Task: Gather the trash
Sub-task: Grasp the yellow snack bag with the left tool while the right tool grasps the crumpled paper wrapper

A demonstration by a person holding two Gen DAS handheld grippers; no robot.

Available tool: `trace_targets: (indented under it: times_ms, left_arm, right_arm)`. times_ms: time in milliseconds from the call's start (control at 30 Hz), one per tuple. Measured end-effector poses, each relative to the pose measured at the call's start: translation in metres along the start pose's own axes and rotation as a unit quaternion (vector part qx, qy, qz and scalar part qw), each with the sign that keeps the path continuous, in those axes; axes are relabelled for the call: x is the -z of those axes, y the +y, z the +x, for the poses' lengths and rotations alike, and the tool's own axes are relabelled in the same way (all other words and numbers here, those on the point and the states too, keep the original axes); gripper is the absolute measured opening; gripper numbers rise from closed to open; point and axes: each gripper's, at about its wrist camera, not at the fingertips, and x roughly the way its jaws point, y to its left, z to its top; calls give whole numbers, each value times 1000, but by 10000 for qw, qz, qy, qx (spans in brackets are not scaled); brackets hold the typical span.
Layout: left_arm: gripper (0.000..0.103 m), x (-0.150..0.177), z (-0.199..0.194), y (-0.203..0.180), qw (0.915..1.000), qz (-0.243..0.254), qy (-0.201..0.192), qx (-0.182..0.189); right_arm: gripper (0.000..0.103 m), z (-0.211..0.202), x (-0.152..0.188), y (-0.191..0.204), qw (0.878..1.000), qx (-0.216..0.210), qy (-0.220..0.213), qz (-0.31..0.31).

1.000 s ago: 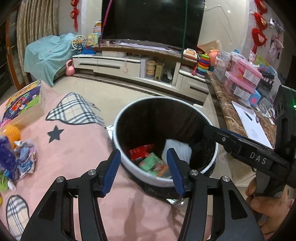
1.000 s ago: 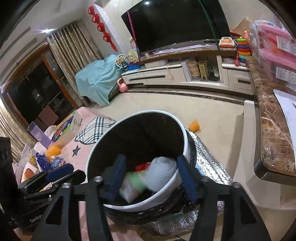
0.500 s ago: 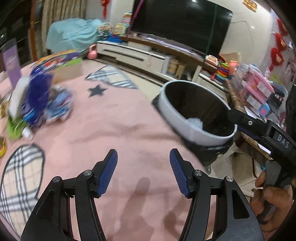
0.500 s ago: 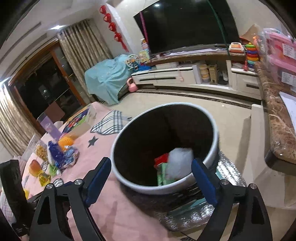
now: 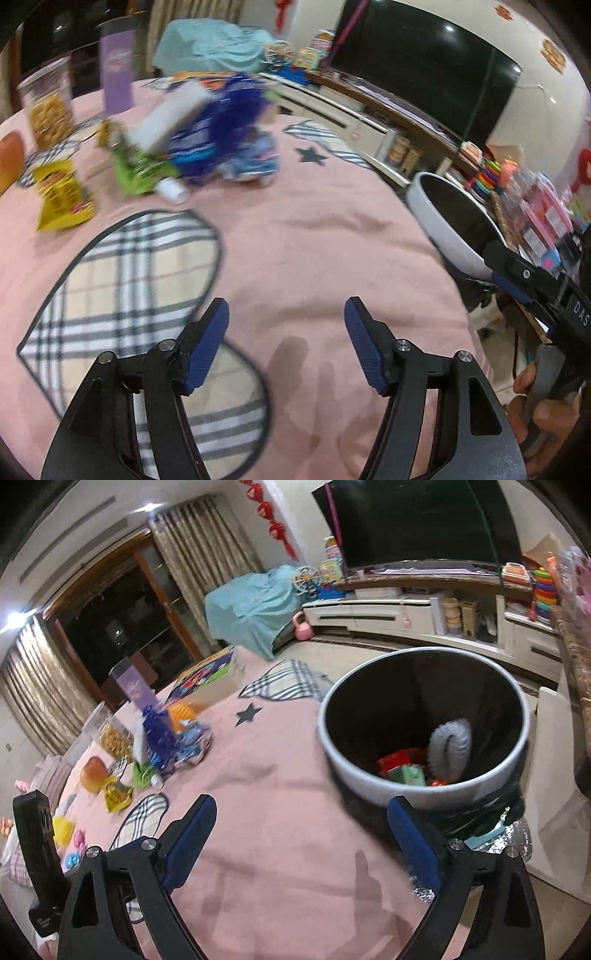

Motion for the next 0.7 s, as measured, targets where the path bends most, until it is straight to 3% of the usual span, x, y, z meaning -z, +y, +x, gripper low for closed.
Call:
trace_targets:
  times_ms: [200,433,700]
  left_arm:
    - [71,12,-16,33,9994,-253,-102,-224]
    - [75,19,-27,69,9971,-540,-135,-523]
    - [75,24,-38,110,9928,-881,-234,-782]
  right_arm:
    - [102,15,9,28,9987,146,348,-344]
    - [103,29,20,58,9971,-139,546,-506]
    - [103,57,23,66,9958,-251,876,-23]
